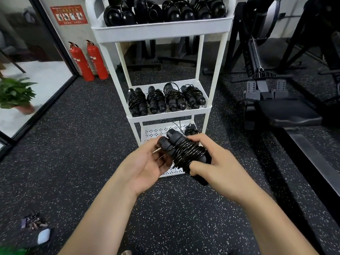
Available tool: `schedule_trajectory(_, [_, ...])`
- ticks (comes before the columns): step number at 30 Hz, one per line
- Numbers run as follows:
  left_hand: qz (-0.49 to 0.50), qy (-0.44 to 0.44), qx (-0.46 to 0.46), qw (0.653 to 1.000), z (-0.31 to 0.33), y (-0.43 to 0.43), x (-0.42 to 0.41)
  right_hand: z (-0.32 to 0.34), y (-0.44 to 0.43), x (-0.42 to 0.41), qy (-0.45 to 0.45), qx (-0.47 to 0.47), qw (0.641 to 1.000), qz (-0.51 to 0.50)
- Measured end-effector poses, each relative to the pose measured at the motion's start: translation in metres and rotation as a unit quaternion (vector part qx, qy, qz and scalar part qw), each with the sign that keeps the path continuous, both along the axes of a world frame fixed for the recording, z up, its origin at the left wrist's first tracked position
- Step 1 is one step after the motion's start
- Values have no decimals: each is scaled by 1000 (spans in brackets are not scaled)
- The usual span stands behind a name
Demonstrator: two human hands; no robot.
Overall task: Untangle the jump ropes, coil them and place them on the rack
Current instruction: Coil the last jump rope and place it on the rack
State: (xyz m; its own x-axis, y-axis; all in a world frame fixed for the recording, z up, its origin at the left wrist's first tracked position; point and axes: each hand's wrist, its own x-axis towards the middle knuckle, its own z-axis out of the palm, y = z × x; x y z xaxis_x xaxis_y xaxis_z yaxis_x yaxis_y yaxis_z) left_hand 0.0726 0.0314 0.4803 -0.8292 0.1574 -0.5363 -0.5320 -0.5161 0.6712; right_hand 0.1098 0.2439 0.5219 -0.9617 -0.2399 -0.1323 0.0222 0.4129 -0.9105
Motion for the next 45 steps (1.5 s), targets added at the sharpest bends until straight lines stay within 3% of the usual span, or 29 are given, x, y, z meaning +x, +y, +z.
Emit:
schedule_trajectory(3, [9,-2,9,1000,-2,-2,0,0,0,-1,2,-2,1000,-3])
schedule_trajectory(8, [-11,124,-145,982,4,-8,1,-2,-1,-1,7,-9,1000,-25])
schedule_trajectory(12, [-54,208,-342,915,7,-14,3,-1,0,1,0,-2,1000,-8])
schedule_trajectory(15, [-42,232,-396,888,8,-12,4,-1,2,-2,-3,4,1000,-7])
schedule_trajectory(18, [-26,267,-483,834,9,-8,9,1,2,-4,-6,29,1000,-3])
schedule_trajectory(29, [-33,321,-569,756,2,-6,4,-4,-2,-3,-45,41,998,-28])
schedule_trajectory(37, [-53,368,-625,686,6,7,11,-9,-7,-1,-55,-19,994,-91])
schedule_trajectory(39, [-36,354,-623,697,5,8,8,-8,-11,0,-29,-14,995,-98])
schedule_trajectory(43, [23,313,-537,783,4,15,6,-8,-20,3,46,52,994,-90])
schedule_trajectory(45, [32,327,-531,781,7,19,11,-7,-20,2,53,57,993,-90])
